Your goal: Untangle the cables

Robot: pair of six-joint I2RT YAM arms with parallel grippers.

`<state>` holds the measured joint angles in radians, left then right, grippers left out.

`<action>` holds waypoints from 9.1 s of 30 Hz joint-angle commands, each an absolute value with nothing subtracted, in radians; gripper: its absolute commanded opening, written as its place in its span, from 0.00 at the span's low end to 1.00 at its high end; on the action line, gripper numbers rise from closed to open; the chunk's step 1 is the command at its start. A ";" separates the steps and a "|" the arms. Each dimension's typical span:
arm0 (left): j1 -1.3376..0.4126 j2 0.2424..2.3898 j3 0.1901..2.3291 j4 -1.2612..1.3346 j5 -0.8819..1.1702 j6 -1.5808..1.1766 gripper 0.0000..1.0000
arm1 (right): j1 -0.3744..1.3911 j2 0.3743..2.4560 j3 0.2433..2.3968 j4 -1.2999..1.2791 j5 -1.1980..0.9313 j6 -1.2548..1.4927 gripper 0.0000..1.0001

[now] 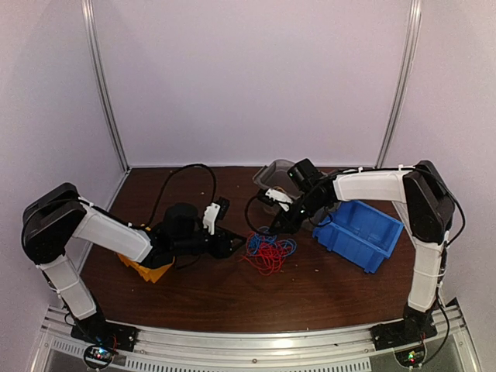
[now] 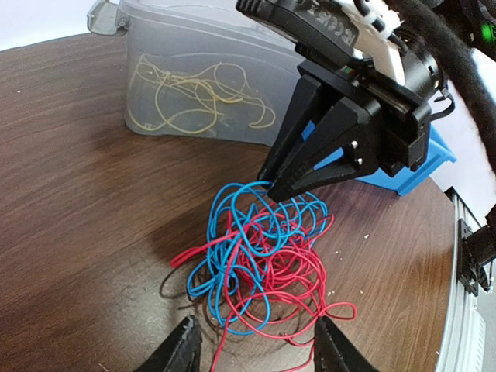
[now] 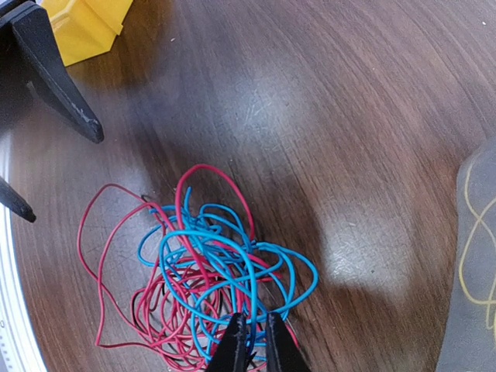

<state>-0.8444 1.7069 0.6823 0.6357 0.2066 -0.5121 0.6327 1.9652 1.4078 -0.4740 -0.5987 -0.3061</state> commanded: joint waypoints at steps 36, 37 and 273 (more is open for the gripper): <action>-0.916 2.106 0.894 1.064 0.225 -0.356 0.13 | 0.610 1.659 1.682 -0.565 -0.966 -0.318 0.00; -0.916 2.107 0.886 1.071 0.222 -0.357 0.13 | 0.597 1.650 1.700 -0.546 -0.981 -0.297 0.00; -0.723 2.097 1.132 0.516 0.491 -0.492 0.01 | 0.653 1.793 1.271 -0.366 -0.502 -0.442 0.48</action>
